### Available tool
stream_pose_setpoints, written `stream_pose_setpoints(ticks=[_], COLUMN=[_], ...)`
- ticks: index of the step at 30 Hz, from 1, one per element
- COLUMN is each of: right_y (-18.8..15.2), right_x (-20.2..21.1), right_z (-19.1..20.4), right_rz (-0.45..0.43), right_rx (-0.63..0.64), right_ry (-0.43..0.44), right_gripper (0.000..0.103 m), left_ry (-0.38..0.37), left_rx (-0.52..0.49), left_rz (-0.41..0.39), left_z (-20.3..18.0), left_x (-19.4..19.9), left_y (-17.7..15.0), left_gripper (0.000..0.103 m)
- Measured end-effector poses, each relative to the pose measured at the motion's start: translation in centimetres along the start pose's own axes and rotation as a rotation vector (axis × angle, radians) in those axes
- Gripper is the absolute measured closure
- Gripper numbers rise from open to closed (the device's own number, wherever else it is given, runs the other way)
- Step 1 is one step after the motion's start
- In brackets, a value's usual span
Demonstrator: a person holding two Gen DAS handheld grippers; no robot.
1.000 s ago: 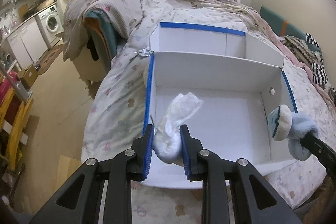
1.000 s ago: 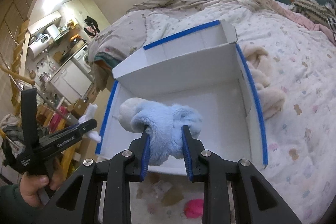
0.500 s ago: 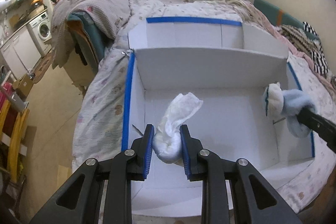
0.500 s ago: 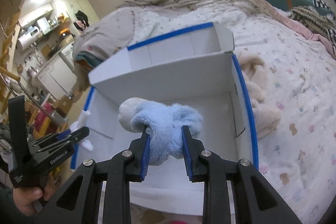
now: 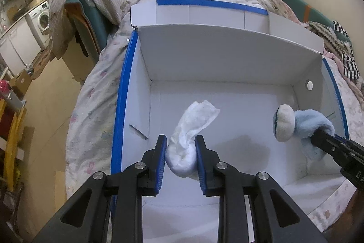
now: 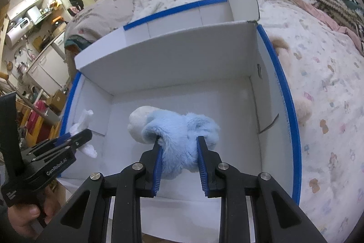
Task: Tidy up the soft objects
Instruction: 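Carry the white sock and light-blue scrunchie over the box with both tools, then open both tools to drop the sock and scrunchie into the box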
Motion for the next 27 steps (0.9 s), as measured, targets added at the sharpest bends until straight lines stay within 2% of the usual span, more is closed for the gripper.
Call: stream_pose_setpoints(ticks=[12, 21, 24, 26, 27], right_y=[-0.6, -0.6, -0.6, -0.5, -0.5], right_x=[-1.3, -1.5, -1.5, -1.4, -1.3], right_z=[-0.7, -1.0, -1.0, -1.0, -1.0], right_rz=[0.049, 0.052, 0.052, 0.048, 0.044], right_rx=[-0.021, -0.047, -0.052, -0.059, -0.062], right_ry=[-0.038, -0.04, -0.035, -0.028, -0.023], right_gripper=[0.073, 0.07, 0.066, 0.059, 0.056], left_ry=[-0.003, -0.005, -0.005, -0.008, -0.007], left_rx=[-0.013, -0.02, -0.019, -0.021, -0.023], left_rz=[0.006, 0.012, 0.017, 0.021, 0.022], left_z=[-0.2, -0.5, -0.5, -0.5, -0.5], left_x=[-0.7, -0.8, -0.9, -1.0, -1.0], left_y=[0.0, -0.1, -0.1, -0.1, -0.1], left_gripper=[0.08, 0.08, 0.08, 0.078, 0.071])
Point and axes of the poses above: each gripper's, at about its wrist camera, not at the fingertips, and x roughly against the way its jaws point, z to its left, y to its top, the point moved 8 cm from there along -x, roughly the way its jaws point, and after that the axes turned 9 degrees about -x, right-handed, at the moved point
